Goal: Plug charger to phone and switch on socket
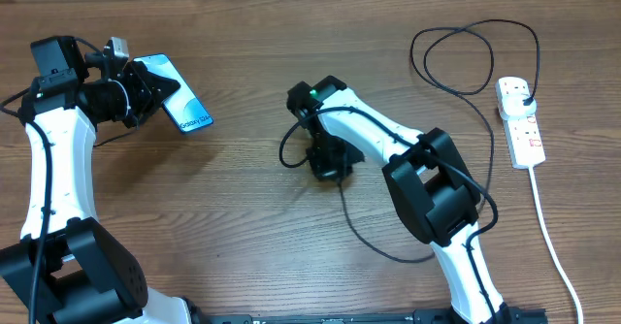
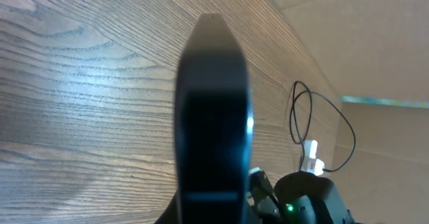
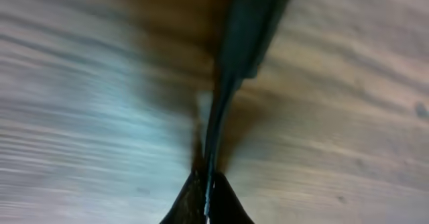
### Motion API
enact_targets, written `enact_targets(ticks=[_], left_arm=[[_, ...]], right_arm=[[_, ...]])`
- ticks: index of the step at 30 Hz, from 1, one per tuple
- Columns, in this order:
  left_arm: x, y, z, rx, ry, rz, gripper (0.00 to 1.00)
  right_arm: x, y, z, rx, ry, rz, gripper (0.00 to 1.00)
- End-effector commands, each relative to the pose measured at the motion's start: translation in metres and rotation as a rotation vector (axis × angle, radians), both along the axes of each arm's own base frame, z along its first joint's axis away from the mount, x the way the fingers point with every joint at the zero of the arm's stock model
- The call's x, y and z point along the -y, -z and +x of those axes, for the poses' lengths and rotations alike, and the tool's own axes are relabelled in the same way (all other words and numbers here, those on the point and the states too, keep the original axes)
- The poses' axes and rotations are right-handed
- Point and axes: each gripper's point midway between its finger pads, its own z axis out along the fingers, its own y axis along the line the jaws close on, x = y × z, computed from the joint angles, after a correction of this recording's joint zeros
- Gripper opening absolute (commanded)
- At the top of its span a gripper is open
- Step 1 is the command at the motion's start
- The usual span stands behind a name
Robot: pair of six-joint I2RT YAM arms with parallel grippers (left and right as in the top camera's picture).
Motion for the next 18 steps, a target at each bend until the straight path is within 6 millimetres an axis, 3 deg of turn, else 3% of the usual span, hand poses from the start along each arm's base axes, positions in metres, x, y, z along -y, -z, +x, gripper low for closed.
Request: enact_targets(ticks=[1, 5, 7, 12, 18], left_arm=[[-0.002, -0.023, -0.001, 0.077, 0.018, 0.026, 0.04], [-0.002, -0.023, -0.001, 0.077, 0.018, 0.026, 0.04], [-0.002, -0.023, -0.001, 0.077, 0.018, 0.026, 0.04], [-0.002, -0.023, -0.001, 0.077, 0.019, 0.026, 0.04], [-0.002, -0.023, -0.001, 0.077, 0.019, 0.026, 0.04]], right_arm=[[0.024, -0.004, 0.004, 0.008, 0.025, -0.067, 0.04], [0.031, -0.006, 0.013, 0.028, 0.049, -0.062, 0.09], [0.031, -0.005, 0.015, 0.029, 0.063, -0.045, 0.25], [0.028, -0.002, 0.029, 0.069, 0.087, -0.002, 0.51], [0.019, 0.001, 0.043, 0.084, 0.136, 0.092, 0.43]])
